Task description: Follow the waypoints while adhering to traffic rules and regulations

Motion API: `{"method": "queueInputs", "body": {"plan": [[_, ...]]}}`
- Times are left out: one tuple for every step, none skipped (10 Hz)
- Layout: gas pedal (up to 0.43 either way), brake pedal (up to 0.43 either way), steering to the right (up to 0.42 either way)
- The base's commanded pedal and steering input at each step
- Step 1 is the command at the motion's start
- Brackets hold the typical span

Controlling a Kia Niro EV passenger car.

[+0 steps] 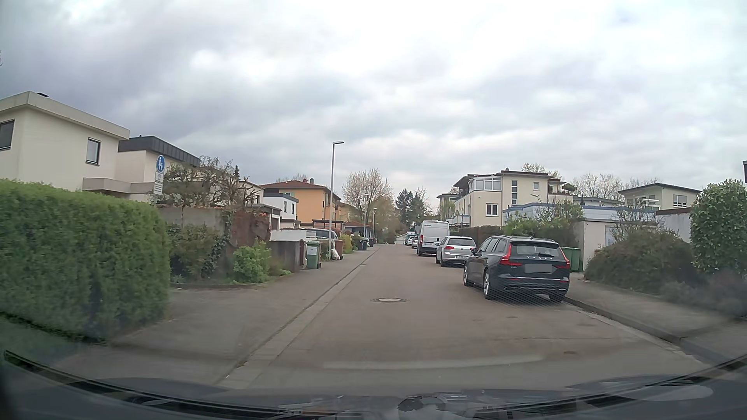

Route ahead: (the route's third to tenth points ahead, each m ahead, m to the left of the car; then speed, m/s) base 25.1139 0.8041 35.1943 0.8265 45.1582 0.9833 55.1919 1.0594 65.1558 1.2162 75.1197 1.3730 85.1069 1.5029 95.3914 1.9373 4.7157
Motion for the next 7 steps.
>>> {"method": "queueInputs", "body": {"plan": [[0.189, 0.000, 0.033], [0.189, 0.000, 0.026], [0.177, 0.000, 0.016], [0.177, 0.000, 0.004], [0.169, 0.000, -0.001], [0.157, 0.000, -0.002], [0.150, 0.000, -0.003]]}}
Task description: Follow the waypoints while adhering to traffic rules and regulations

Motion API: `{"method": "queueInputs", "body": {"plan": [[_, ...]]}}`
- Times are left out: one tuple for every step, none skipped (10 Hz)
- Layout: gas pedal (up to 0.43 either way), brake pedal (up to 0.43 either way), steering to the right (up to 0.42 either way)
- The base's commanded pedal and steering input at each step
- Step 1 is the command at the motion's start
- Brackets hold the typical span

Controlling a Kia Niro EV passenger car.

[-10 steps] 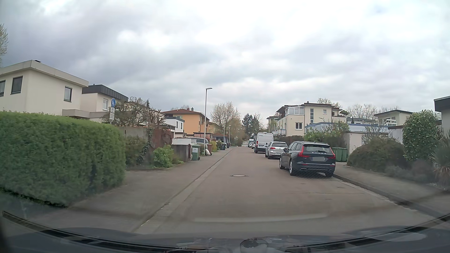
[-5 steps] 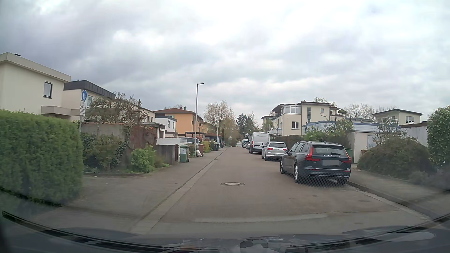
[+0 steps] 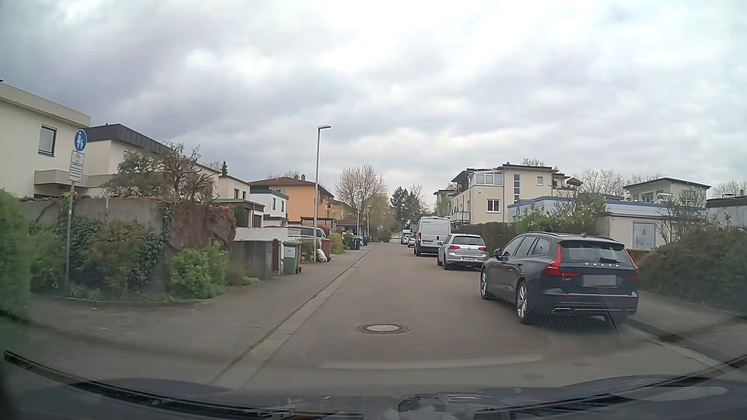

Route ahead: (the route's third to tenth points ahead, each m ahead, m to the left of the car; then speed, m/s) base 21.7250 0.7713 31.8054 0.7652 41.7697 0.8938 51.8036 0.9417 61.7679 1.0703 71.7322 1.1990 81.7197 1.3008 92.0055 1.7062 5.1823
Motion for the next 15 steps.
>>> {"method": "queueInputs", "body": {"plan": [[0.150, 0.000, -0.003], [0.138, 0.000, -0.003], [0.118, 0.000, -0.002], [0.118, 0.000, -0.003], [0.118, 0.000, -0.003], [0.110, 0.000, -0.003], [0.110, 0.000, -0.003], [0.110, 0.000, -0.004], [0.110, 0.000, -0.004], [0.110, 0.000, -0.006], [0.110, 0.000, -0.009], [0.110, 0.000, -0.009], [0.110, 0.000, -0.011], [0.110, 0.000, -0.010], [0.110, 0.000, -0.008]]}}
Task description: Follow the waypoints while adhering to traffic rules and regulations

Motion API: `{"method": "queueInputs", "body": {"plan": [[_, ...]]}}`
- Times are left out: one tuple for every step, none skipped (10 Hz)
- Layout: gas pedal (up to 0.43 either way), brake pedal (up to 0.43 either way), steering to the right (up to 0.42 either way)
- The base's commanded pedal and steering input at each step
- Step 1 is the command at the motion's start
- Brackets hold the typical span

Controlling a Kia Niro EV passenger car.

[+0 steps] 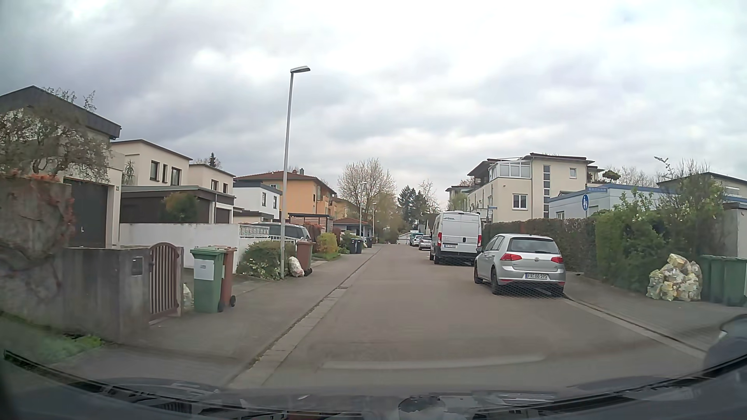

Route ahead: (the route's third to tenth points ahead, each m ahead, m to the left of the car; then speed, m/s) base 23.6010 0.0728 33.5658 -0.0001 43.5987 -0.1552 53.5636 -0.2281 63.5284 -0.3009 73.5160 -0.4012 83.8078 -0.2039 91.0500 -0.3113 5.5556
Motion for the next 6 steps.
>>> {"method": "queueInputs", "body": {"plan": [[0.110, 0.000, -0.005], [0.110, 0.000, -0.001], [0.110, 0.000, 0.006], [0.110, 0.000, 0.009], [0.110, 0.000, 0.010], [0.110, 0.000, 0.011]]}}
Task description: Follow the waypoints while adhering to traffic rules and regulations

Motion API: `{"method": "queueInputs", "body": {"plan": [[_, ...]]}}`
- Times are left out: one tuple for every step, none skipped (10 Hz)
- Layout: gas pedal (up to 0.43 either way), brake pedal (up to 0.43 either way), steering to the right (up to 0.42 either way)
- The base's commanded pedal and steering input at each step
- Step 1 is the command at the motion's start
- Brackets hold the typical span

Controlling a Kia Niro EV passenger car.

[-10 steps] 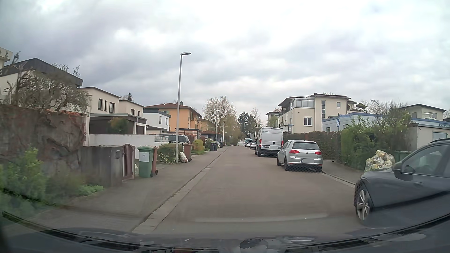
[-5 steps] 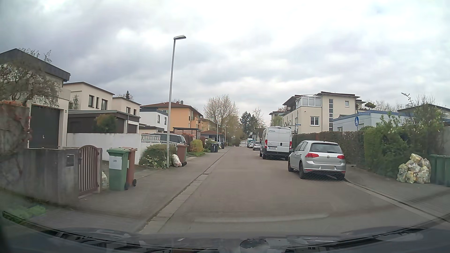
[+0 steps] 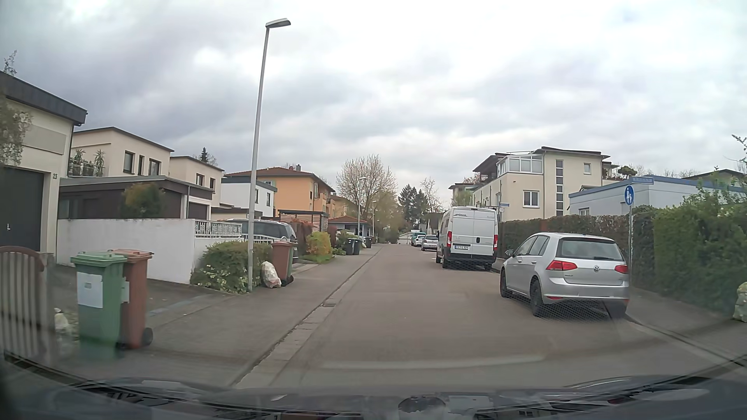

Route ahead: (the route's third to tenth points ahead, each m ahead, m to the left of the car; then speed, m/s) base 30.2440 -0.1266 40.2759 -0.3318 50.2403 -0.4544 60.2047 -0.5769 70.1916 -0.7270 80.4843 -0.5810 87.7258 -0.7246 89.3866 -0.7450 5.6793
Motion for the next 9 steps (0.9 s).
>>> {"method": "queueInputs", "body": {"plan": [[0.110, 0.000, 0.012], [0.110, 0.000, 0.012], [0.110, 0.000, 0.012], [0.110, 0.000, 0.012], [0.110, 0.000, 0.012], [0.110, 0.000, 0.013], [0.110, 0.000, 0.013], [0.110, 0.000, 0.012], [0.098, 0.000, 0.012]]}}
